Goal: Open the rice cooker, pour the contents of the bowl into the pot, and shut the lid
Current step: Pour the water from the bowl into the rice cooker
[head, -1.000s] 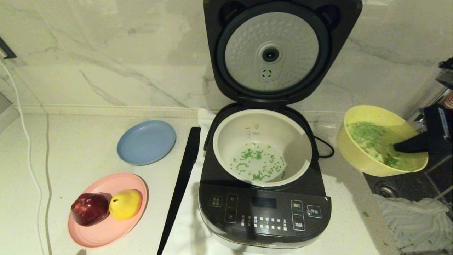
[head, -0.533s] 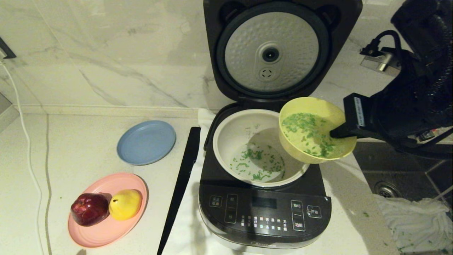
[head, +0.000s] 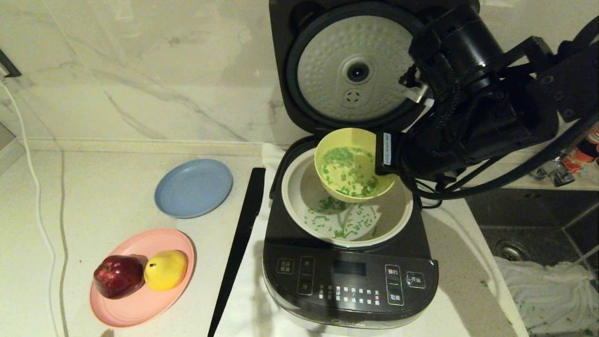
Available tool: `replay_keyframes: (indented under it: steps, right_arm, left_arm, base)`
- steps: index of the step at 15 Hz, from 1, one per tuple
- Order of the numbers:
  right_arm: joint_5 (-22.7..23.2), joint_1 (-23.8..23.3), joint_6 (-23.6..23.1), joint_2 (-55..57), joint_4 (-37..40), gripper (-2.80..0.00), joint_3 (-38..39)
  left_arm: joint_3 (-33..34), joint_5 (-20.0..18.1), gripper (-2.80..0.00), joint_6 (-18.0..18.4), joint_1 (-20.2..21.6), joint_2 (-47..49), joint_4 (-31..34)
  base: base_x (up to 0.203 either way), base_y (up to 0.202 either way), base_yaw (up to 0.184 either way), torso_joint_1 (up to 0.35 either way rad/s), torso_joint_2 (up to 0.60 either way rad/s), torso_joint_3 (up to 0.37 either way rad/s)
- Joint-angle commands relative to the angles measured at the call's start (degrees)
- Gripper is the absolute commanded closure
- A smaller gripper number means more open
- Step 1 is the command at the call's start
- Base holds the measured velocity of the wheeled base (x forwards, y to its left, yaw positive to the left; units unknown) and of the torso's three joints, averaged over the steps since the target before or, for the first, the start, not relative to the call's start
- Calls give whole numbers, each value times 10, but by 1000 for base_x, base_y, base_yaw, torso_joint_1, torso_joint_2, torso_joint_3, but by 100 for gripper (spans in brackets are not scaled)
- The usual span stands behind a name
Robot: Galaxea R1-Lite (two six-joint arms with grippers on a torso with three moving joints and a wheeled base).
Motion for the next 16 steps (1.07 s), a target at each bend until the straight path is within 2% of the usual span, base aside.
replay_keyframes:
  steps: [1,8,10,13,16]
  right_arm:
    - [-11,2,2,34,-20,0,-1]
    - [-111,1,1,62,-76,0,1]
    - [-122,2,-3,64,-86,0,1]
    - [-167,8,-34,72,-120,0,3]
    - [-222,16,-45,85,-136,0,2]
  left_arm:
    - [2,0,0,0,0,0,0]
    - [2,0,0,0,0,0,0]
    - [2,0,0,0,0,0,0]
    - [2,0,0,0,0,0,0]
    - [3,0,0,0,0,0,0]
  base:
    - [0,0,0,0,0,0]
    - [0,0,0,0,0,0]
    - [0,0,0,0,0,0]
    - [0,0,0,0,0,0]
    - [0,0,0,0,0,0]
